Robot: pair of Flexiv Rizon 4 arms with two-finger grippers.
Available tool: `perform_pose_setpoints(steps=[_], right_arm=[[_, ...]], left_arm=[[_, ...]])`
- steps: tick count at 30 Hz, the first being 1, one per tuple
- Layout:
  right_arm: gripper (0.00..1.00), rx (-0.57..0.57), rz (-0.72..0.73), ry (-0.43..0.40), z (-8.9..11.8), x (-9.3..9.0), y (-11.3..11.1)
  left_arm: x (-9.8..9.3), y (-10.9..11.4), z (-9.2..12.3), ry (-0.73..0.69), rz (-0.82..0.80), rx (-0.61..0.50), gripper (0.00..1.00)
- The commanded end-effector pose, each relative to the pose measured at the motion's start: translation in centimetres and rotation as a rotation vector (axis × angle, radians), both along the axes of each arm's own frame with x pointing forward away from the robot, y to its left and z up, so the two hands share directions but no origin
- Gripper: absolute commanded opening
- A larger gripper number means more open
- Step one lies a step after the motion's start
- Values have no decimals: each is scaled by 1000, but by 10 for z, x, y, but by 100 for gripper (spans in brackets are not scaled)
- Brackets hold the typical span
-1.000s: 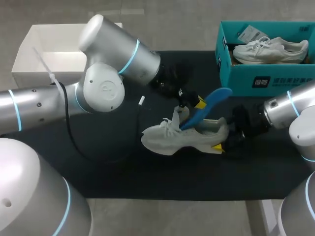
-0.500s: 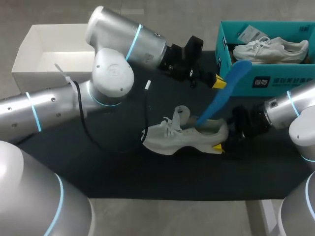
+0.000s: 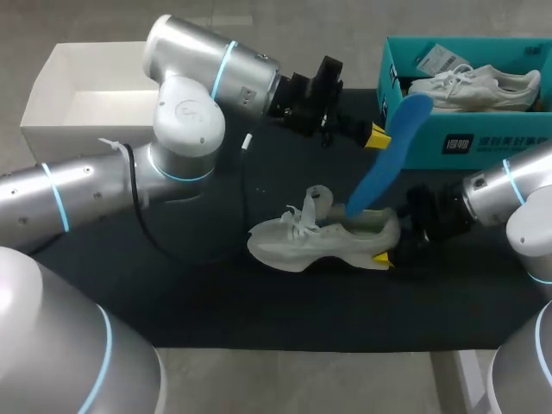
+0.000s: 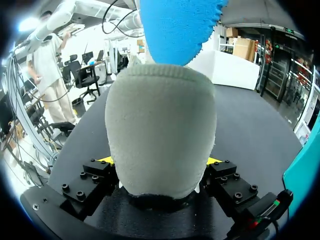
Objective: Take the shoe out of the shoebox, open the shoe tongue, remove and reinsert the insole, then place the shoe into the shoebox
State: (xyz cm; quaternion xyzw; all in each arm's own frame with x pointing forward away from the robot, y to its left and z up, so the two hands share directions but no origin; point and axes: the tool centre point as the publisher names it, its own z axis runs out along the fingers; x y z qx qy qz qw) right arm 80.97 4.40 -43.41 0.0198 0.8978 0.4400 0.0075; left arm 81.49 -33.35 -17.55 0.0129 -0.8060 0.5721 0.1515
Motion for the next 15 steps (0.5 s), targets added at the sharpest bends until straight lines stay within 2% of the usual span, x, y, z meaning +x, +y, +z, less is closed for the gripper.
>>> perform_pose_setpoints(steps=[1, 10, 15], right_arm=[[0, -3, -1, -1, -3, 0, 2], [0, -3, -1, -1, -3, 0, 2], [0, -3, -1, -1, -3, 0, 2]], left_arm=[[0, -2, -1, 0, 0, -1, 0], [-20, 1, 52, 99, 25, -154, 0], [-45, 8, 81, 131, 0, -212, 0]])
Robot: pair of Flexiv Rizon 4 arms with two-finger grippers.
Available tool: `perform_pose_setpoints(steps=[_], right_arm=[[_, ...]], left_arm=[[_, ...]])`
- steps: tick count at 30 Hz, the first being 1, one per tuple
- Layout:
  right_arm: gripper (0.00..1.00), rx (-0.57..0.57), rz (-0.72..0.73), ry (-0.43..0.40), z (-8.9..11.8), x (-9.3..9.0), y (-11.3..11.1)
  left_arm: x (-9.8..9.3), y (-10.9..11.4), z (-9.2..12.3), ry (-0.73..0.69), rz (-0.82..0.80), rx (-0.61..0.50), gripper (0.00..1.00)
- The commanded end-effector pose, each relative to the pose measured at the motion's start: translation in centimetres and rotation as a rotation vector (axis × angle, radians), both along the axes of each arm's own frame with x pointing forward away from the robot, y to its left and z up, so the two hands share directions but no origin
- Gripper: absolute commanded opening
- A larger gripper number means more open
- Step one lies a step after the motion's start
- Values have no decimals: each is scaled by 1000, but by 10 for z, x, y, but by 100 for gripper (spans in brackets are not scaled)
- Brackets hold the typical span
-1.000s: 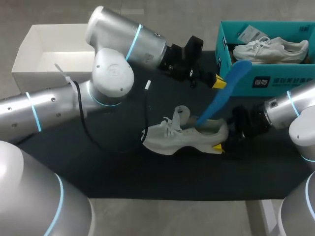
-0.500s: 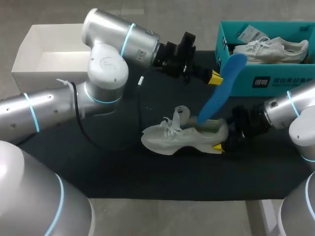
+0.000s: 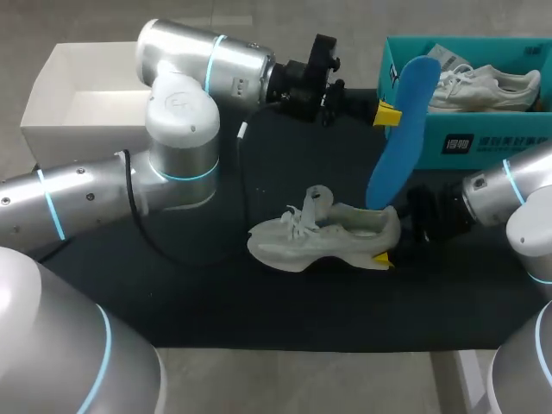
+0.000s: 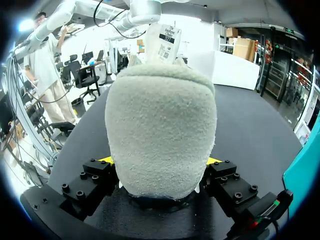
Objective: Take the shoe out of the shoebox, open the shoe tongue, remove and reinsert the insole, then place the shoe into the shoebox
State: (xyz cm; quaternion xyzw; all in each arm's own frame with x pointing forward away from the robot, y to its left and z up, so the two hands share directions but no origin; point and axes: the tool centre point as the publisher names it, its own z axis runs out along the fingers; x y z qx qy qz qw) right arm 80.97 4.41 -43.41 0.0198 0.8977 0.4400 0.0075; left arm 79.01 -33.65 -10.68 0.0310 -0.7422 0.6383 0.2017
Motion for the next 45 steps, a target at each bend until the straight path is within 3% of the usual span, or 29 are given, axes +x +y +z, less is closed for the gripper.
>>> perform_pose_setpoints(steps=[1, 12, 18, 22, 36, 45], right_arm=[[0, -3, -1, -1, -3, 0, 2], [0, -3, -1, -1, -3, 0, 2], [0, -3, -1, -1, -3, 0, 2], [0, -3, -1, -1, -3, 0, 2], [0, -3, -1, -1, -3, 0, 2], [0, -3, -1, -1, -3, 0, 2]], left_arm=[[-27, 13, 18, 34, -7, -51, 0], [-89, 47, 71, 140, -173, -234, 0], [-124, 59, 82, 267, -326, -154, 0], [-140, 65, 90, 263, -355, -179, 0], [-190, 83, 92, 278, -312, -197, 0], [-202, 95, 84, 352, -144, -221, 0]])
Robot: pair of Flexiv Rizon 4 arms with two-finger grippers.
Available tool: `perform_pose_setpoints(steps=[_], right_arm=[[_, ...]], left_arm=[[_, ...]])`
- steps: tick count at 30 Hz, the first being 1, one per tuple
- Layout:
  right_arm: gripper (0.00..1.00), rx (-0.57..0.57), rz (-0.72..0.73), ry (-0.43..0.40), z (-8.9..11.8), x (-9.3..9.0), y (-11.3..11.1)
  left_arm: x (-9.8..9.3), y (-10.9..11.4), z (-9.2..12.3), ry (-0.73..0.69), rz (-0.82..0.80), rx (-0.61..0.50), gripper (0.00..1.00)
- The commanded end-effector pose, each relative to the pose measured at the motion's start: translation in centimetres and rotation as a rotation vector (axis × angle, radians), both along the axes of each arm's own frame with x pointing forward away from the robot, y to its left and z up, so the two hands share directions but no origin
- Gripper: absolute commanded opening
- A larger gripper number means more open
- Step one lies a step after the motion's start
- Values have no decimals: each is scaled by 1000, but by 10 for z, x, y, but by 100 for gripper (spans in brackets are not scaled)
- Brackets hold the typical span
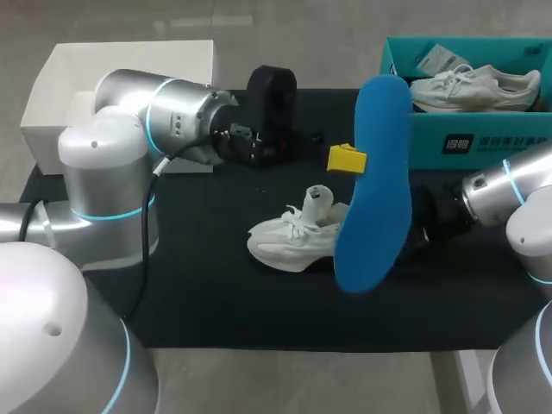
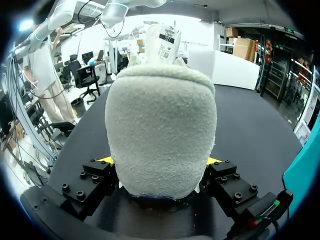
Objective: Take the shoe out of the shoebox, open the shoe tongue, remove and reinsert the insole, then place the shoe into the shoebox
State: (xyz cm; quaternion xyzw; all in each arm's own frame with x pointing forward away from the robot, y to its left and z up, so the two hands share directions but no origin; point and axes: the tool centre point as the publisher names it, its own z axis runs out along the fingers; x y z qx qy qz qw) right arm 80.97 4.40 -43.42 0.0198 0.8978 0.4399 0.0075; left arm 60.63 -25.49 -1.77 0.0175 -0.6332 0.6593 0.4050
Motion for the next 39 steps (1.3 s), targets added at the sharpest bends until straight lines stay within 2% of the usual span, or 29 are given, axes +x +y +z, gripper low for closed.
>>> perform_pose_setpoints(steps=[1, 9, 19, 30, 39], right_arm=[[0, -2, -1, -1, -3, 0, 2], [0, -2, -1, -1, -3, 0, 2], [0, -2, -1, -1, -3, 0, 2], [0, -2, -1, -1, -3, 0, 2], [0, -2, -1, -1, -3, 0, 2]], left_arm=[[-19, 14, -6, 41, 124, -7, 0], [-30, 25, -13, 75, 82, 28, 0], [-26, 33, -17, 97, 46, -14, 0], [-19, 23, -15, 93, -78, -86, 0], [-19, 16, -13, 106, -87, -97, 0]])
